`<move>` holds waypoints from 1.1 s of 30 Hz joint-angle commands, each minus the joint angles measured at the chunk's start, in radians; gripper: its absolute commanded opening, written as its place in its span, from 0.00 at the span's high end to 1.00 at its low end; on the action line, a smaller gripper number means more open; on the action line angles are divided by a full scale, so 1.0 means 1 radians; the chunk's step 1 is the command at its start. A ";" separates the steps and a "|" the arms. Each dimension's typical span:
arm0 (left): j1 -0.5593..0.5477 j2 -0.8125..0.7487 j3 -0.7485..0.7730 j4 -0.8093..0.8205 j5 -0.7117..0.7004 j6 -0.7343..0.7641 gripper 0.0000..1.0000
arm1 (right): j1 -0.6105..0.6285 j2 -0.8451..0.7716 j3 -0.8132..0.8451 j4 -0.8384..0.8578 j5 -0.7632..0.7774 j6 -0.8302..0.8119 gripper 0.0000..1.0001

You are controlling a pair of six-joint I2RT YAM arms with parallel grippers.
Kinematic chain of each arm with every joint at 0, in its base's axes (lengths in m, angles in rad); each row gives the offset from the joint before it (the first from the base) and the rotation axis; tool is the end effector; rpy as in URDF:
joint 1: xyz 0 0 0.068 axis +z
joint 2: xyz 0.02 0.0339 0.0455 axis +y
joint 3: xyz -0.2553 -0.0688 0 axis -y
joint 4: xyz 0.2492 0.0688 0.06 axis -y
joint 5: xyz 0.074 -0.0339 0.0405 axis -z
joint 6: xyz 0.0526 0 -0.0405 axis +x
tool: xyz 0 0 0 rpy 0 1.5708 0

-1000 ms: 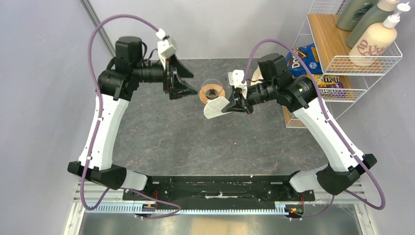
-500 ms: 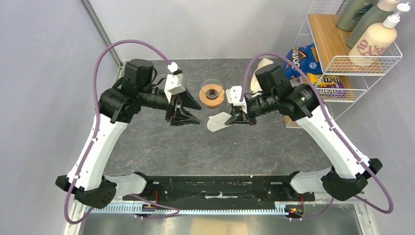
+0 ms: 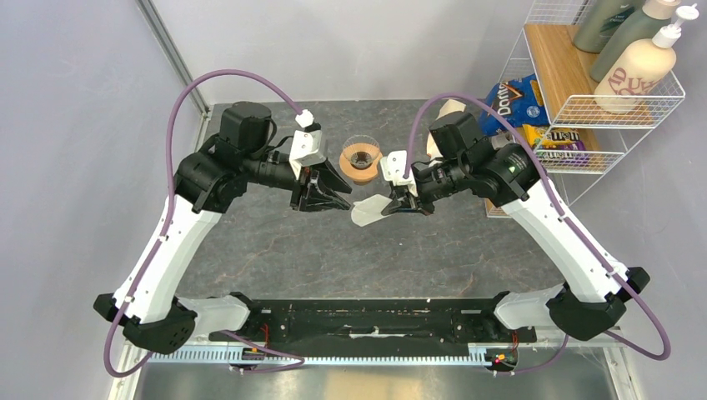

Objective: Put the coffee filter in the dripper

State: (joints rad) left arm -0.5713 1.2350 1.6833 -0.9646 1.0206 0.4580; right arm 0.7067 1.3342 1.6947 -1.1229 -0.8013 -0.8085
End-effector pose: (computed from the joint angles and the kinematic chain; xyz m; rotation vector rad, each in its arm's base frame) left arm 0.1631 -0.1581 0.4665 1.4703 1.3455 -1.1215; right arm 0.1672 0.1925 0.4293 -1.7702 1.3015 0.8675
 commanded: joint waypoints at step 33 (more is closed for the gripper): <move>-0.124 -0.007 -0.089 0.152 -0.172 -0.081 0.68 | 0.029 -0.011 0.013 0.082 0.007 0.039 1.00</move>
State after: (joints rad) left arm -0.6918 1.2350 1.6268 -0.8890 0.8780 0.4191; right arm 0.7315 1.3346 1.6947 -1.0836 -0.7795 -0.7792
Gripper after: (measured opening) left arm 0.311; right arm 0.007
